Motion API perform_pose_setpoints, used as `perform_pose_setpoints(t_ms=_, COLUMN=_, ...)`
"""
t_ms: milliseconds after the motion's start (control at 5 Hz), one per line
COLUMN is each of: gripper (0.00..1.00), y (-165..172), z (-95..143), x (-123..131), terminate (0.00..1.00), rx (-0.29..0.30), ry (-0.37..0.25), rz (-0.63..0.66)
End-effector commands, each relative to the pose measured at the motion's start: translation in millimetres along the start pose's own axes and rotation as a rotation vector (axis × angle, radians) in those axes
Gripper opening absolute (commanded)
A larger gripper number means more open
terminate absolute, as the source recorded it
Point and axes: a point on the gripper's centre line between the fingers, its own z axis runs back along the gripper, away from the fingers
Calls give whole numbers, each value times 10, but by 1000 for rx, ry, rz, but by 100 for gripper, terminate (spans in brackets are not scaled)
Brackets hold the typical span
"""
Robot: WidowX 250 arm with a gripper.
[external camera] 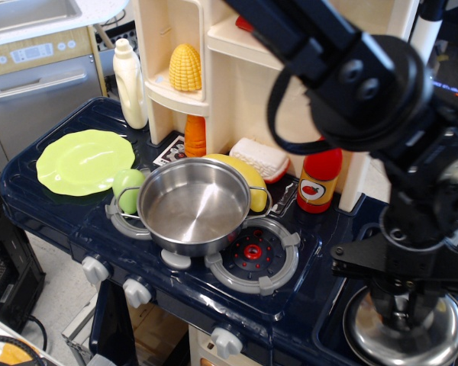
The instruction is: Put lid on pot or pan
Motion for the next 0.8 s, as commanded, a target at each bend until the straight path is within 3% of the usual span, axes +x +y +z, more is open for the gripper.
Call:
perform_pose_setpoints(t_ms=0, gripper=0, y=-33, z=999, x=-14, terminate=0, rx=240, ry=25, rz=72)
perform_pose_setpoints(t_ms=200, gripper=0, y=330, z=1124, x=80, terminate=0, rx=438, ry=-65, rz=-47)
perform_pose_setpoints(t_ms=400, gripper=0, y=746, z=1209, x=278, terminate=0, rx=547, ry=-147, rz=-168)
perform_pose_setpoints(t_ms=600, gripper=0, y=1197, z=1245, x=449, terminate=0, rx=574, ry=-192, rz=-246)
